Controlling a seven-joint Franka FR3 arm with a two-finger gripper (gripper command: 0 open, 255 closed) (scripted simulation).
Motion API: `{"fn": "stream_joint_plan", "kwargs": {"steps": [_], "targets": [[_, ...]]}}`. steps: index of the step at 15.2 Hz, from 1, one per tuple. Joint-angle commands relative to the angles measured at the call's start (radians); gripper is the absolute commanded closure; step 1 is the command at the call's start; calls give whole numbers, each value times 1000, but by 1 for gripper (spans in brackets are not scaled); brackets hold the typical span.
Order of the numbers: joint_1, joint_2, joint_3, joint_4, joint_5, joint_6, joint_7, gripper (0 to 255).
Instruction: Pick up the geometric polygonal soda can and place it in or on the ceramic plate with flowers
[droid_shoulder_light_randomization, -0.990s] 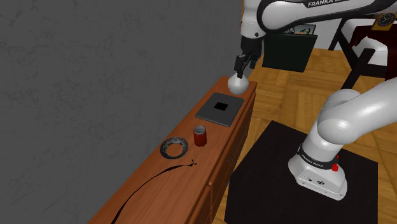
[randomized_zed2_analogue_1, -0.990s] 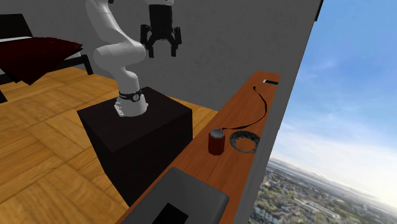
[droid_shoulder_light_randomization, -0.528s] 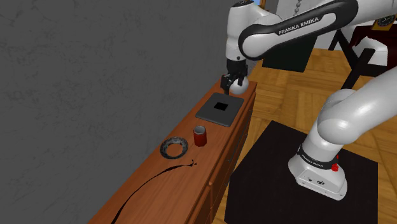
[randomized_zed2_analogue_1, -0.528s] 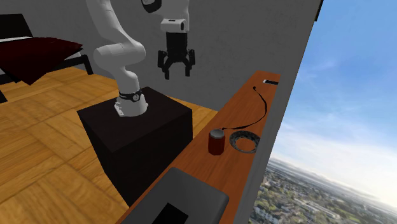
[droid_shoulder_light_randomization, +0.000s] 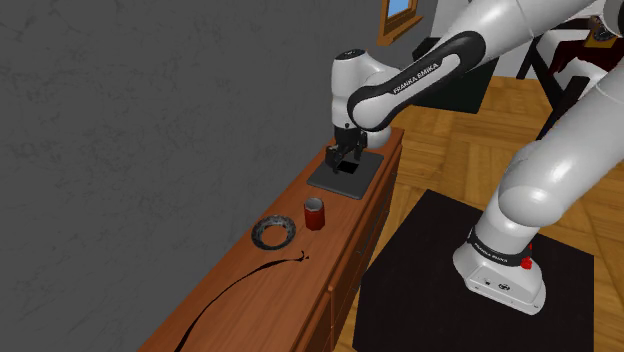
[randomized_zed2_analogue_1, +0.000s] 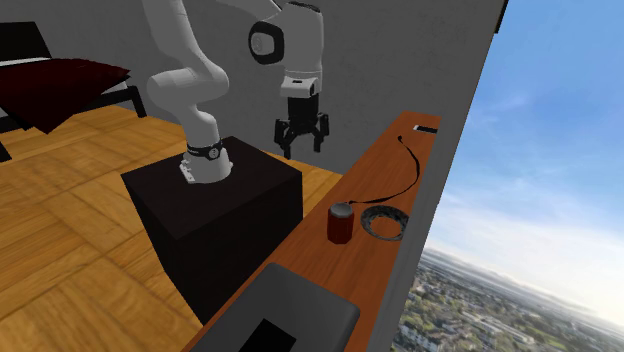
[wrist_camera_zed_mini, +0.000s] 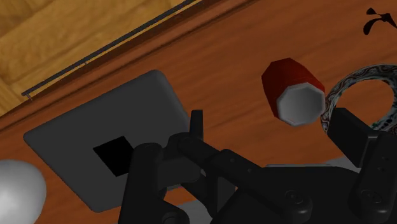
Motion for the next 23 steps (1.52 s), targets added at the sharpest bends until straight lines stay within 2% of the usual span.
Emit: {"fn": "stream_joint_plan", "kwargs": {"steps": [1, 7, 13, 23], "targets": [[2, 65, 17, 9, -2, 51, 44, 0], [5, 309, 44, 89, -54, 194, 176, 0], [41, 556, 28, 216, -119, 296, 303, 0], [68, 676, -7, 242, -168, 386, 345, 0]]}}
